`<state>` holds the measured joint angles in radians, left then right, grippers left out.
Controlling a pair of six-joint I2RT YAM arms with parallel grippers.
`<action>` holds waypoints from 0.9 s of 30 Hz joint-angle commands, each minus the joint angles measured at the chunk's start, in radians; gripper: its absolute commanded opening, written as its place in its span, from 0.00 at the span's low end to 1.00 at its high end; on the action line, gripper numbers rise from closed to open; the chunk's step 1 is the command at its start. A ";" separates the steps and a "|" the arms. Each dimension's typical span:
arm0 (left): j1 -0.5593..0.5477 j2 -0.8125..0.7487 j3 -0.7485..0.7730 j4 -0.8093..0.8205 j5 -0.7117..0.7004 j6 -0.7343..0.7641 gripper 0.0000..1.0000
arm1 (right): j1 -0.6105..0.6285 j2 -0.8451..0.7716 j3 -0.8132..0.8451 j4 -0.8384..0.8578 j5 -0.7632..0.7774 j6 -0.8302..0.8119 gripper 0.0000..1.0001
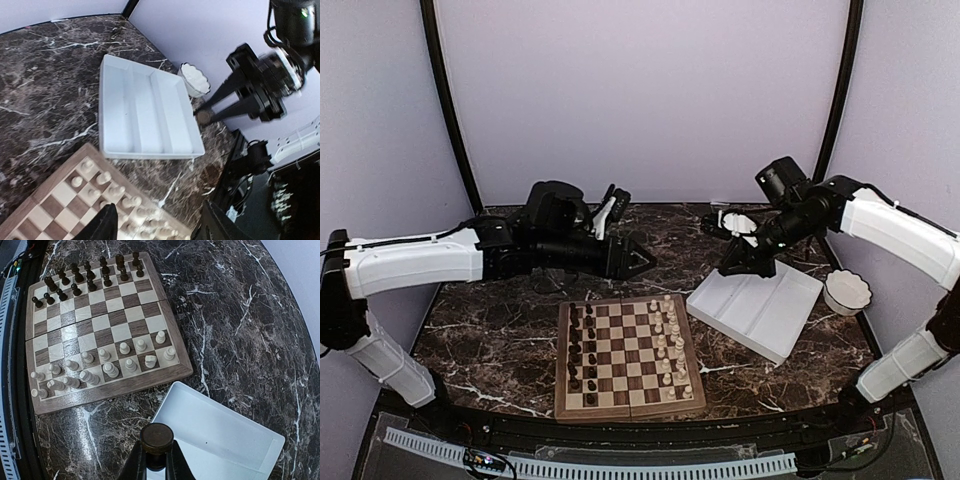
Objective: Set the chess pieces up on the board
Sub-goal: Pass from the right arm to the left
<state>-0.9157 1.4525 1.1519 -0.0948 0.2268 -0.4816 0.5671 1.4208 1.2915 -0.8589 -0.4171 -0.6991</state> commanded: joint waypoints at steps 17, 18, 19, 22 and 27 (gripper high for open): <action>0.027 0.402 0.163 0.517 0.469 -0.423 0.52 | 0.186 0.088 0.135 -0.050 0.172 -0.005 0.09; 0.026 0.409 0.163 0.521 0.471 -0.429 0.51 | 0.187 0.092 0.140 -0.051 0.172 -0.005 0.09; 0.026 0.413 0.167 0.525 0.475 -0.431 0.50 | 0.191 0.095 0.146 -0.054 0.172 -0.006 0.09; 0.026 0.430 0.180 0.530 0.485 -0.435 0.44 | 0.200 0.104 0.163 -0.062 0.171 -0.007 0.10; 0.026 0.448 0.186 0.549 0.504 -0.445 0.35 | 0.211 0.113 0.181 -0.072 0.170 -0.007 0.11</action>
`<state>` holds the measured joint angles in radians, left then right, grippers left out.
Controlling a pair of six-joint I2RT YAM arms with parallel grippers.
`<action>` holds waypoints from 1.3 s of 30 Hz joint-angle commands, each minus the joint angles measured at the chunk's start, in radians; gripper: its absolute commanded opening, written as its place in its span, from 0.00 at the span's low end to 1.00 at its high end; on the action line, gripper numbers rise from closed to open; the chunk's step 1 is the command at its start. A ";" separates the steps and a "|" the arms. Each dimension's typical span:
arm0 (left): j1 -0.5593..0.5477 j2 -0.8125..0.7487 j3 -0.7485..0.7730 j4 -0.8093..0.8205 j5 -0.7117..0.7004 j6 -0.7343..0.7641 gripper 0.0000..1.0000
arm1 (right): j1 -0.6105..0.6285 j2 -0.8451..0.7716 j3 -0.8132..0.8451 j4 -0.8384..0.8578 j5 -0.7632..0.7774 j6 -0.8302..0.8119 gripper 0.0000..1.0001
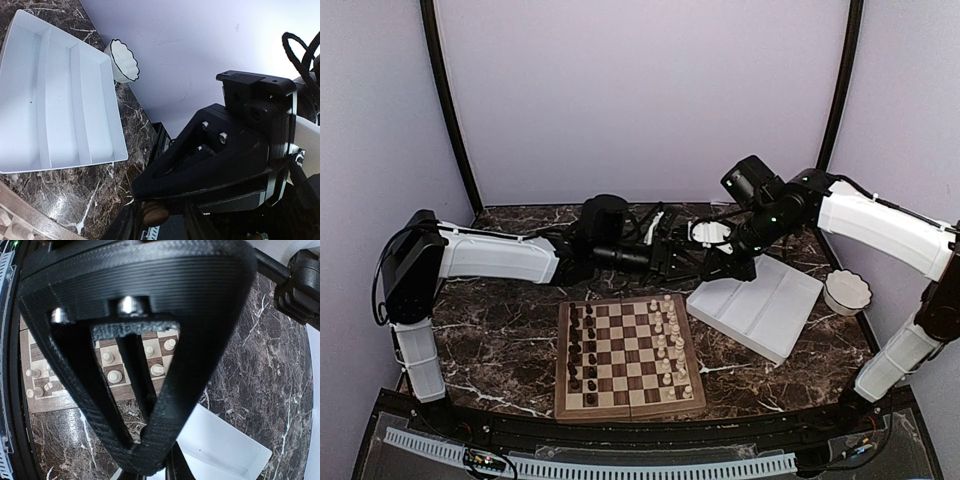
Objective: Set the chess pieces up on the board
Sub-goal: Pass from the right arm to the left, then pass from the left arm to the right
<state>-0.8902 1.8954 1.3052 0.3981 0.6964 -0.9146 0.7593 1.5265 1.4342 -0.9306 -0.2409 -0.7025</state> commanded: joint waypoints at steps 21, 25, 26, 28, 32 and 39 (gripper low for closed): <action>0.002 -0.043 -0.050 0.219 0.017 0.124 0.09 | -0.236 -0.070 0.143 -0.090 -0.423 0.039 0.40; 0.002 -0.095 -0.107 0.285 -0.067 0.213 0.08 | -0.376 -0.084 0.102 0.011 -0.656 0.184 0.43; 0.002 -0.112 -0.123 0.306 -0.090 0.240 0.08 | -0.398 -0.086 0.059 0.052 -0.708 0.236 0.43; 0.002 -0.130 -0.142 0.340 -0.115 0.267 0.08 | -0.444 -0.085 -0.015 0.140 -0.831 0.351 0.44; 0.002 -0.143 -0.156 0.396 -0.139 0.285 0.08 | -0.503 -0.094 -0.226 0.490 -1.047 0.715 0.47; 0.002 -0.121 -0.129 0.413 -0.149 0.286 0.08 | -0.508 -0.071 -0.405 1.015 -1.161 1.242 0.51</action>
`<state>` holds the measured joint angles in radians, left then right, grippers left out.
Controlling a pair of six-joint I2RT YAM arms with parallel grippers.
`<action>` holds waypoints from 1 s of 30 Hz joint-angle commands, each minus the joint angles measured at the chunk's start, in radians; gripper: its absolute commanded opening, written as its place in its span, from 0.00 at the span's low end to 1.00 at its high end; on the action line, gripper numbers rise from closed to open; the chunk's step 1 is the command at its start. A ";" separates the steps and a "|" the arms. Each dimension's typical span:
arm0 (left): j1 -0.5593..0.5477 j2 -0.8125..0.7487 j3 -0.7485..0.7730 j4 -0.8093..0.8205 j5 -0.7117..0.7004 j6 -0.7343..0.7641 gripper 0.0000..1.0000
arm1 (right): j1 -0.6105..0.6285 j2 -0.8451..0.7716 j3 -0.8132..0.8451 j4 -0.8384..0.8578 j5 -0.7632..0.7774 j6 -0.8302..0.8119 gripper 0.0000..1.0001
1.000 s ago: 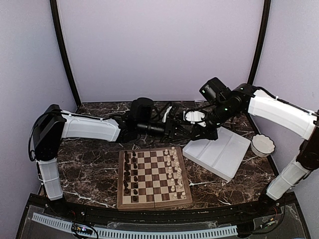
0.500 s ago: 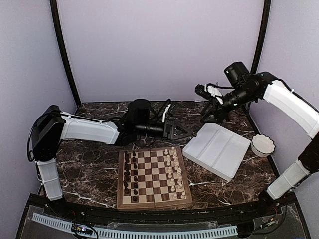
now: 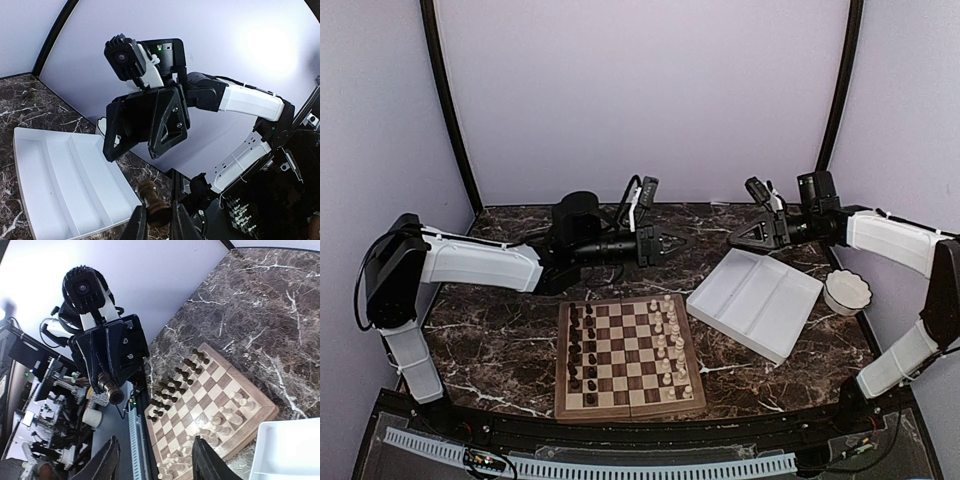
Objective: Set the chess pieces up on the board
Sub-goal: Pass from the left arm to the right
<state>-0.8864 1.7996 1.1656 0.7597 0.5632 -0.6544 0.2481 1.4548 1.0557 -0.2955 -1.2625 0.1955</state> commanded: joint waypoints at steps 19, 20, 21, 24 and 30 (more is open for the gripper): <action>-0.005 0.023 0.050 0.057 0.015 0.015 0.09 | 0.121 0.086 0.014 0.448 -0.153 0.418 0.48; -0.005 0.024 0.050 0.057 0.016 0.015 0.09 | 0.126 0.088 0.014 0.452 -0.159 0.419 0.46; -0.005 0.025 0.051 0.056 0.016 0.017 0.09 | 0.130 0.092 0.013 0.455 -0.165 0.424 0.45; -0.005 0.028 0.050 0.058 0.013 0.018 0.09 | 0.143 0.094 -0.001 0.497 -0.182 0.462 0.43; -0.005 0.036 0.048 0.064 0.015 0.012 0.09 | 0.152 0.089 -0.007 0.535 -0.189 0.490 0.37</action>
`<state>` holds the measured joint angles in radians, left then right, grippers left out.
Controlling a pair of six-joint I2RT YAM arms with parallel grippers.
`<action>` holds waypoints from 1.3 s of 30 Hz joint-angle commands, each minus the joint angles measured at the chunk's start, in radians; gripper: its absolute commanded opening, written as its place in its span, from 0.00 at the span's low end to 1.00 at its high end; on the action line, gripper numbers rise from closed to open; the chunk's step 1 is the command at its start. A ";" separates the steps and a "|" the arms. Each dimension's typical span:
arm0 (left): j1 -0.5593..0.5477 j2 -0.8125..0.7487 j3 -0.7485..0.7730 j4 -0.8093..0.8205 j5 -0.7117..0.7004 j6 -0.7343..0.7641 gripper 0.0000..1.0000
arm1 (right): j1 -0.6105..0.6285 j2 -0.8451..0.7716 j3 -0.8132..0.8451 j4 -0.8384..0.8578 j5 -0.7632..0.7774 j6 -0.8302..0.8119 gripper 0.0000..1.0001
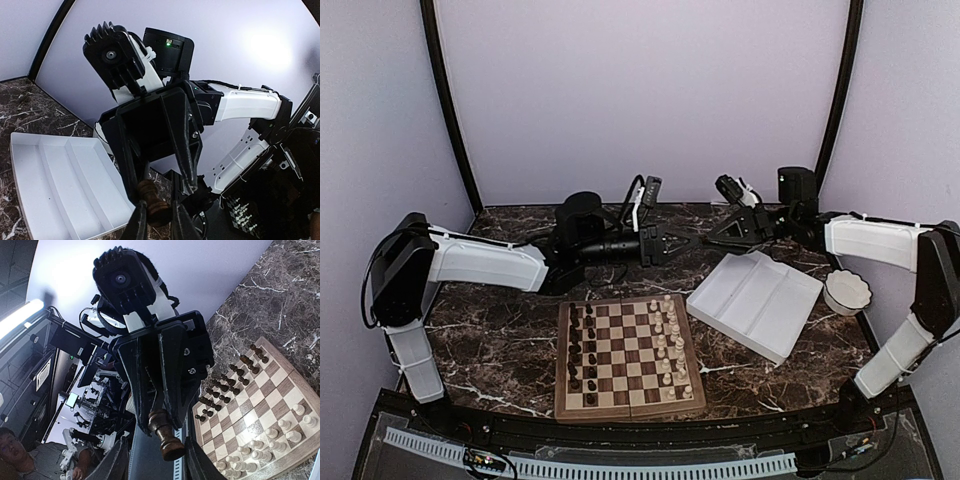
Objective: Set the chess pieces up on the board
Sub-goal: Pass from the left arm to the right
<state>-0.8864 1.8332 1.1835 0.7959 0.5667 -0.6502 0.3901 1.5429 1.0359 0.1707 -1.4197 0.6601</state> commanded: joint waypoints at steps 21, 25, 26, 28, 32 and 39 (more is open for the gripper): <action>-0.008 -0.032 0.028 -0.087 -0.021 0.071 0.28 | -0.001 0.023 0.104 -0.007 -0.011 -0.051 0.04; -0.007 -0.160 -0.021 -0.278 -0.168 0.239 0.49 | -0.014 0.050 0.252 -0.440 0.071 -0.405 0.00; -0.006 -0.187 -0.033 -0.336 -0.213 0.293 0.51 | -0.012 0.060 0.309 -0.576 0.141 -0.560 0.00; -0.003 -0.272 -0.068 -0.429 -0.278 0.362 0.55 | 0.002 0.080 0.424 -0.768 0.262 -0.738 0.00; 0.005 -0.454 -0.139 -0.608 -0.435 0.447 0.63 | 0.058 0.106 0.552 -0.922 0.440 -0.889 0.00; 0.096 -0.692 -0.246 -0.909 -0.887 0.463 0.73 | 0.300 0.142 0.648 -1.042 0.756 -1.074 0.00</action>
<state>-0.8585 1.2083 0.9981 0.1532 0.0277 -0.2276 0.5648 1.6547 1.6459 -0.7284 -0.8890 -0.2352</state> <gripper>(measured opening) 0.714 0.115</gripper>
